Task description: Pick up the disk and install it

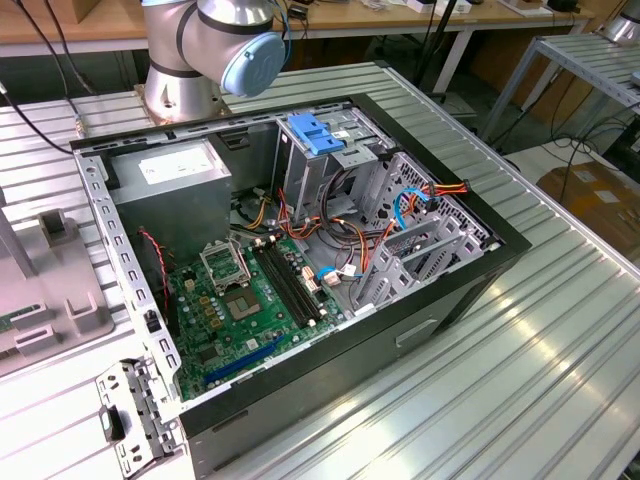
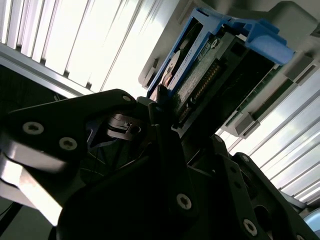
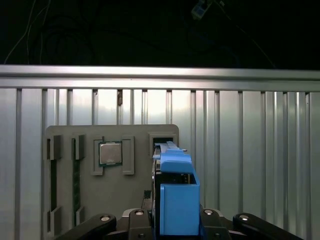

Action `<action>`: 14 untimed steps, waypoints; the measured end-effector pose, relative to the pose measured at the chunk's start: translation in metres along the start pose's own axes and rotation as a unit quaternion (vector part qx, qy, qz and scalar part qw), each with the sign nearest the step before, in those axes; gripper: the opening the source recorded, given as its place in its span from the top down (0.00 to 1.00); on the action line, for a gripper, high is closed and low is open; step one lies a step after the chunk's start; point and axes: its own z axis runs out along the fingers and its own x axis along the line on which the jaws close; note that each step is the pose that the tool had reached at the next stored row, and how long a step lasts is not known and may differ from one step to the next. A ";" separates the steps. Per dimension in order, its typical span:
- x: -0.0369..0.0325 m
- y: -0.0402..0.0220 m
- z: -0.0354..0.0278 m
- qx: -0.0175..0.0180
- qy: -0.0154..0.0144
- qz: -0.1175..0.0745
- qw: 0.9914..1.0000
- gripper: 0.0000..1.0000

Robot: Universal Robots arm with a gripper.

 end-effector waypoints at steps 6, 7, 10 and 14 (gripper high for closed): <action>-0.0002 0.0001 -0.0033 0.000 0.000 0.000 1.000 0.64; -0.0002 0.0002 -0.0038 0.000 0.000 0.000 1.000 0.64; -0.0003 0.0002 -0.0056 0.000 0.000 0.000 1.000 0.64; -0.0005 0.0004 -0.0083 0.000 0.000 0.000 1.000 0.64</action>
